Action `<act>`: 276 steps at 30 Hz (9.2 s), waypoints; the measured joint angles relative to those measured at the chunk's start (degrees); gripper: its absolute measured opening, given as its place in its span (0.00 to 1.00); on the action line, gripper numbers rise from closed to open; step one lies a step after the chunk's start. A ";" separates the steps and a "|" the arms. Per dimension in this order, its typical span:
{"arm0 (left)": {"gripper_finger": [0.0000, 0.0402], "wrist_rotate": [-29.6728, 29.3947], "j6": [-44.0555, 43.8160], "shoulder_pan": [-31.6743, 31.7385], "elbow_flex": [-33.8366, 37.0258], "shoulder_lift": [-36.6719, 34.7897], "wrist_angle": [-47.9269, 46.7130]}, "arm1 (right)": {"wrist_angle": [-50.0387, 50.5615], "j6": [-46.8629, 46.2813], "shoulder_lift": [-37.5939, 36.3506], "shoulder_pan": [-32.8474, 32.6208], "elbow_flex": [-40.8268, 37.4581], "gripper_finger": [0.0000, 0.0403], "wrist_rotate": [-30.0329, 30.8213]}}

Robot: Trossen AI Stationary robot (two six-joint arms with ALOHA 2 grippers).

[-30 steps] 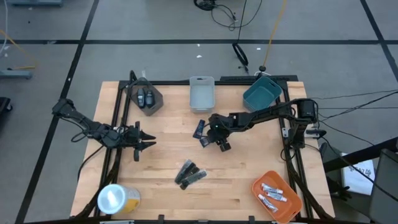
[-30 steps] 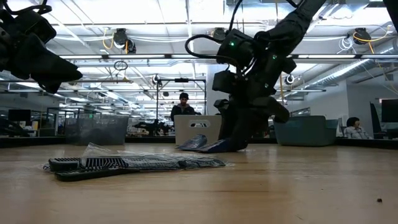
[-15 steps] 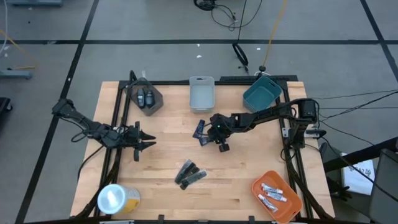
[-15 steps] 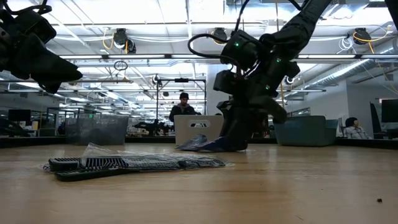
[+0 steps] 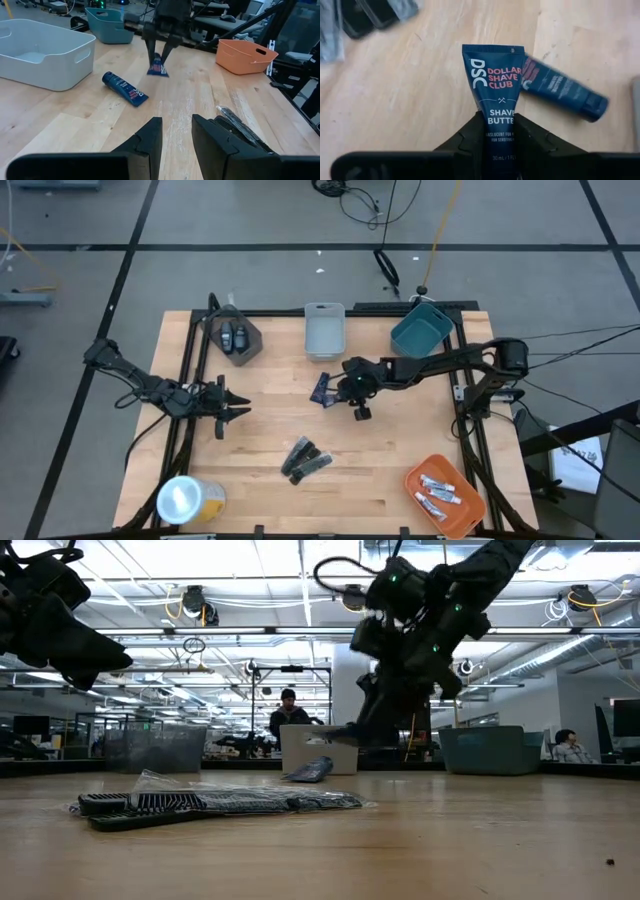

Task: Pick & Place Travel size toiletries
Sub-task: Put the right blue shaving cream into the blue bin

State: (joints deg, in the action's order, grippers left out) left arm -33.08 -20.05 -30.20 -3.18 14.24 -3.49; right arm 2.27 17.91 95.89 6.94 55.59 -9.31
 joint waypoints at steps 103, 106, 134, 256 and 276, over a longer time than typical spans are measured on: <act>0.25 -0.11 -0.81 0.01 0.00 0.00 0.02 | 5.70 -21.26 -40.47 40.79 -28.61 0.33 24.37; 0.25 -0.11 -0.92 0.02 0.00 0.00 0.02 | 5.39 -21.12 -41.26 40.64 -28.61 0.36 24.17; 0.25 3.47 -10.35 14.69 -5.77 24.87 13.27 | -13.68 -13.04 -57.49 4.12 -28.61 0.33 -3.63; 0.02 28.09 21.06 24.35 -31.17 65.62 48.28 | -29.97 -11.11 -52.23 -5.27 -37.29 0.33 14.04; 0.02 33.05 19.54 30.32 -31.72 66.29 48.33 | -63.31 -16.82 -24.49 -5.05 -35.12 0.57 15.12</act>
State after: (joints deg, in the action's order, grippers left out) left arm -0.03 -0.51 0.12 -34.90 80.53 44.85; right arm -61.04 1.08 71.40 1.89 20.48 5.81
